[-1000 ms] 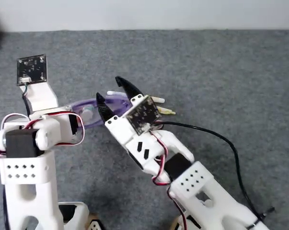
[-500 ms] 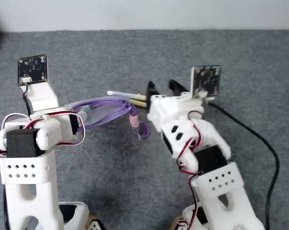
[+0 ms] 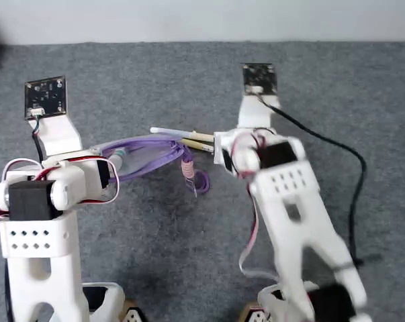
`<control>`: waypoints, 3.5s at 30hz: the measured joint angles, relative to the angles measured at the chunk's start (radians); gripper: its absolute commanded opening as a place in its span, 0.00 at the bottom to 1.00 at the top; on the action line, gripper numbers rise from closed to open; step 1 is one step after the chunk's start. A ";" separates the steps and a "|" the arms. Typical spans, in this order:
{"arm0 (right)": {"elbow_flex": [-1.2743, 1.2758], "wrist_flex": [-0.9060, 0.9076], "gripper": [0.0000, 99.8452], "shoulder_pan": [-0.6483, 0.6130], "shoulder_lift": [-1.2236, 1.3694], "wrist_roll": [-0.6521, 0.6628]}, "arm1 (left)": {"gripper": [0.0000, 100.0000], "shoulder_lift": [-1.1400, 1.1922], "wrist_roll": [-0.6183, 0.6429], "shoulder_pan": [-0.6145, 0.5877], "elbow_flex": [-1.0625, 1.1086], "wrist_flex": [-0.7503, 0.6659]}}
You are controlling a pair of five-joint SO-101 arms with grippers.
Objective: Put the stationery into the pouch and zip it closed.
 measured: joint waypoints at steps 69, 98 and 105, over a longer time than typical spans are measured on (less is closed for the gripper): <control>-1.614 0.615 0.01 0.107 1.485 0.718 | 0.01 0.000 0.000 0.000 0.000 0.011; -0.338 0.434 0.10 0.213 0.603 0.717 | 0.01 0.000 0.000 0.000 0.000 0.011; -0.299 0.295 0.26 0.183 0.598 0.654 | 0.01 0.000 0.000 0.000 0.000 0.011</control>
